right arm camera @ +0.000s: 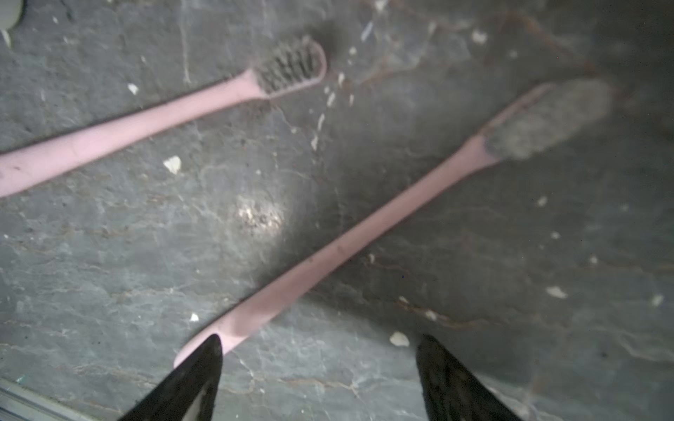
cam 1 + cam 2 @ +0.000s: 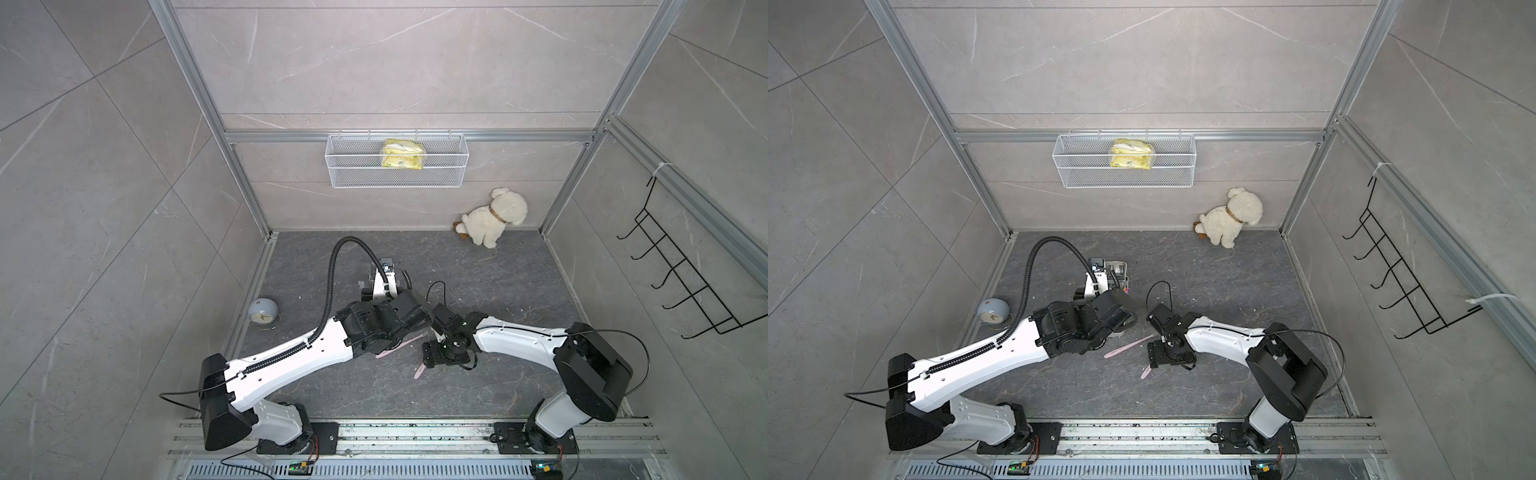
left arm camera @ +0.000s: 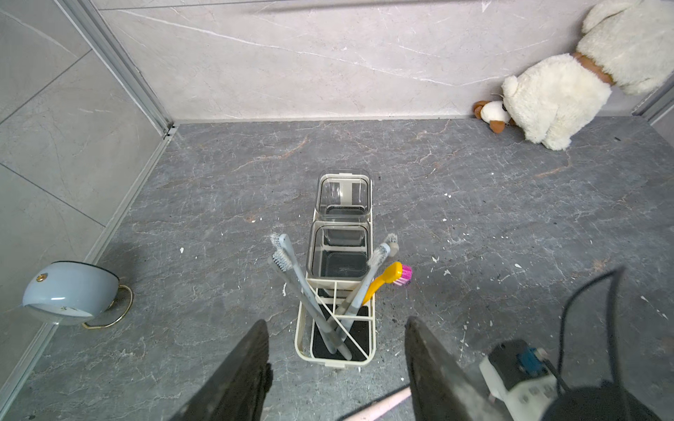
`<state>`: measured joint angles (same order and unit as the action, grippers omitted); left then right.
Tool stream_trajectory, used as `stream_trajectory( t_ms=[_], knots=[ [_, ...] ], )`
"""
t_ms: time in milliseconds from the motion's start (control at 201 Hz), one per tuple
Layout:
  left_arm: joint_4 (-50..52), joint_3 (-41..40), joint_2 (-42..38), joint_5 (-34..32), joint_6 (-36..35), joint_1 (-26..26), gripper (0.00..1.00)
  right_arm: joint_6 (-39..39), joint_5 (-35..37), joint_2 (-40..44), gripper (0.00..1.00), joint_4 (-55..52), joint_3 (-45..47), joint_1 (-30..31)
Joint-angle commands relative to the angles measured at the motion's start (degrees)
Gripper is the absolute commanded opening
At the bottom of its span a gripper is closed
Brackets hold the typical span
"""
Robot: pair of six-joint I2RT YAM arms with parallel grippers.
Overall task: Place the toothbrush into the toothbrush holder
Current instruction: Pick up the toothbrush from the center of the board.
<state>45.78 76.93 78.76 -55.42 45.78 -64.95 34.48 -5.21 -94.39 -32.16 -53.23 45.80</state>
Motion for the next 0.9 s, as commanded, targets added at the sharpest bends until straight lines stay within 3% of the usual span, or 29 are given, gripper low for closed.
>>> stream_trajectory(
  t_ms=[0, 144, 319, 423, 558, 717, 892],
  knots=[
    [6.0, 2.2, 0.4, -1.4, 5.1, -1.1, 0.61, -2.4, 3.1, -3.9, 0.85, -0.3, -0.9, 0.2],
    [7.4, 2.9, 1.7, -1.4, 7.3, -2.5, 0.6, -4.5, 4.9, -4.2, 0.78, -2.1, -1.6, 0.2],
    [7.2, 2.7, 2.1, -1.3, 8.6, -3.3, 0.6, -6.9, 9.3, -2.2, 0.39, -5.2, 0.4, 0.2],
    [7.2, 1.9, 1.5, -0.9, 9.6, -3.9, 0.6, -8.1, 10.3, 0.0, 0.29, -5.1, 2.8, 0.2],
    [7.1, 0.7, 0.6, -0.4, 11.0, -4.7, 0.6, -8.9, 8.7, 1.5, 0.32, -4.2, 4.0, 0.2],
    [7.0, -0.4, 0.7, 1.7, 12.4, -5.0, 0.6, -7.6, 6.2, 4.5, 0.63, -3.5, 5.5, 0.2],
    [7.0, -1.1, 0.7, 5.1, 14.3, -5.1, 0.61, -5.0, 4.2, 7.9, 0.64, -1.4, 10.3, 0.9]
  ],
)
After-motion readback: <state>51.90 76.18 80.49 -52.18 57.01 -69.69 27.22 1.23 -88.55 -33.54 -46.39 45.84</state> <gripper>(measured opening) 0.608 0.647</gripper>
